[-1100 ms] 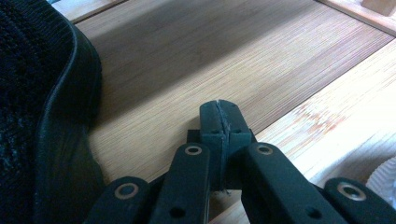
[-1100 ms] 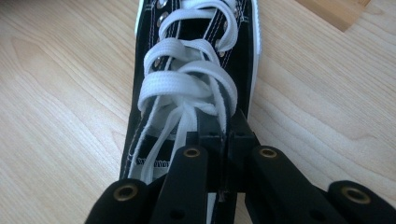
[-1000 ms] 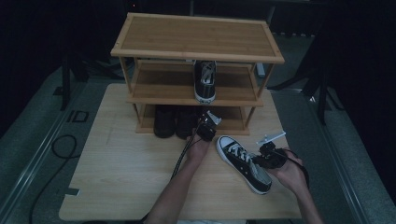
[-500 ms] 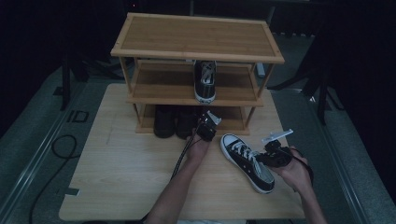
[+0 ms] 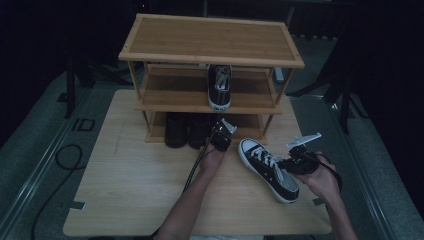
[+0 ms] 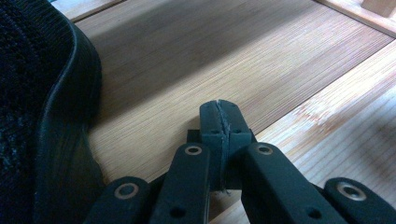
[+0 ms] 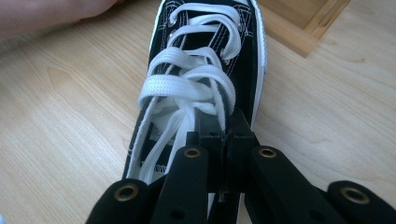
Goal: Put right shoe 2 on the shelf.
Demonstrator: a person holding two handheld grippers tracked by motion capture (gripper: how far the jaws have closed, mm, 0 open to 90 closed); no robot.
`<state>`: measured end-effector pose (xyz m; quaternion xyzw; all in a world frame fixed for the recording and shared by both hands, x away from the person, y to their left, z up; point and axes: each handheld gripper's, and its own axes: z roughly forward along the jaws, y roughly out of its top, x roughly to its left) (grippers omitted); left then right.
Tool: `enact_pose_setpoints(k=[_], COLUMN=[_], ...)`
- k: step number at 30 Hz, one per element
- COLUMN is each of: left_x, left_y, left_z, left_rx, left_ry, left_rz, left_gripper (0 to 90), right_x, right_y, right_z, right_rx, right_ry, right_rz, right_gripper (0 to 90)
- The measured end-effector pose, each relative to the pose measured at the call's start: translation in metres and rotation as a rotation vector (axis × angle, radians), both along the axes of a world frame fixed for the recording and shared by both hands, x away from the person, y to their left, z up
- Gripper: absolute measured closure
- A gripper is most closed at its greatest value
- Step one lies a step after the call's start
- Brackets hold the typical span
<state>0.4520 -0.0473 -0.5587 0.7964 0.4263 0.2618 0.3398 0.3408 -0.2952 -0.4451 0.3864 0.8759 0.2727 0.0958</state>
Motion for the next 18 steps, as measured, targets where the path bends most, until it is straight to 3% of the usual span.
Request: enact_pose_setpoints(k=[18], left_x=[0.0], left_y=[0.0], left_z=[0.0], left_rx=[0.0], left_ry=[0.0], left_rz=[0.0], left_gripper=[90.0], right_x=[0.01], right_y=[-0.01], right_z=[0.033], right_rx=[0.004], right_ry=[-0.037], right_rz=[0.065], right_gripper=[88.8])
